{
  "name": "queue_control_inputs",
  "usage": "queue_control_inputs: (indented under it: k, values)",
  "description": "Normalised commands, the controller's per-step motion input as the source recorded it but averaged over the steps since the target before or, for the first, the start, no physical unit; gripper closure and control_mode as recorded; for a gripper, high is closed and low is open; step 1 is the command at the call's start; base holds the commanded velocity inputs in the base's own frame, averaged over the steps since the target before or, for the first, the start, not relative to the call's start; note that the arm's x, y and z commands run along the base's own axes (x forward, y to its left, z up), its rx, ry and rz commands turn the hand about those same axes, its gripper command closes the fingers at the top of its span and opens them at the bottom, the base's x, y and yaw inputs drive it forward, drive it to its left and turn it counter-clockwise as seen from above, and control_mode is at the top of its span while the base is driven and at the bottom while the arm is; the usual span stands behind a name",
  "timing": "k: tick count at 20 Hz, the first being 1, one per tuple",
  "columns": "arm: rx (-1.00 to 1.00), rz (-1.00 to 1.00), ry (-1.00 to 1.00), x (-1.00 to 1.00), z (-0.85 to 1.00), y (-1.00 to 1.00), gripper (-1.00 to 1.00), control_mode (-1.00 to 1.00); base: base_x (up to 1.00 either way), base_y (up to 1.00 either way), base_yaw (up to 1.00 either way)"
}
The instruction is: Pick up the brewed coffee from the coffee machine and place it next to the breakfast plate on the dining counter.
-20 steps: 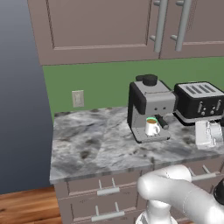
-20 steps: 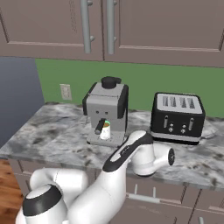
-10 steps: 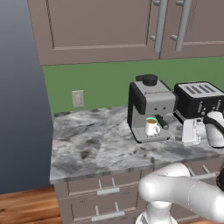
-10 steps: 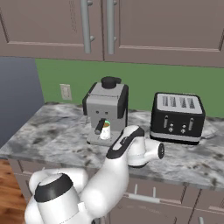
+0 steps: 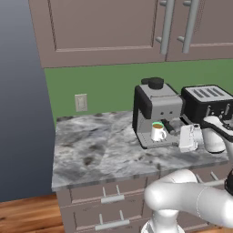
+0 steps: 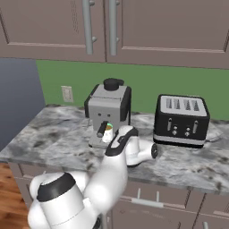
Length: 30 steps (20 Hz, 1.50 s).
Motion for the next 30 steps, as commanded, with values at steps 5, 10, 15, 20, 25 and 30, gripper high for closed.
queue_control_inputs:
  k: [5, 10, 15, 20, 25, 30]
  values:
    - [0.0, -0.01, 0.0, 0.31, -0.08, 0.3, -1.0, -1.0, 0.0, 0.0, 0.0]
    - [0.01, -0.04, 0.01, 0.33, -0.04, -0.04, -1.0, -1.0, 0.0, 0.0, 0.0]
    - [0.0, -0.11, 0.03, 0.25, -0.11, 0.0, -1.0, -1.0, 0.0, 0.0, 0.0]
    - [0.0, -0.09, 0.05, 0.22, -0.22, 0.0, -1.0, -1.0, 0.0, 0.0, 0.0]
    - [0.0, -0.02, 0.0, 0.05, -0.14, 0.02, -1.0, -1.0, 0.0, 0.0, 0.0]
    - [0.0, -0.01, 0.0, 0.0, -0.01, 0.1, 1.0, -1.0, 0.0, 0.0, 0.0]
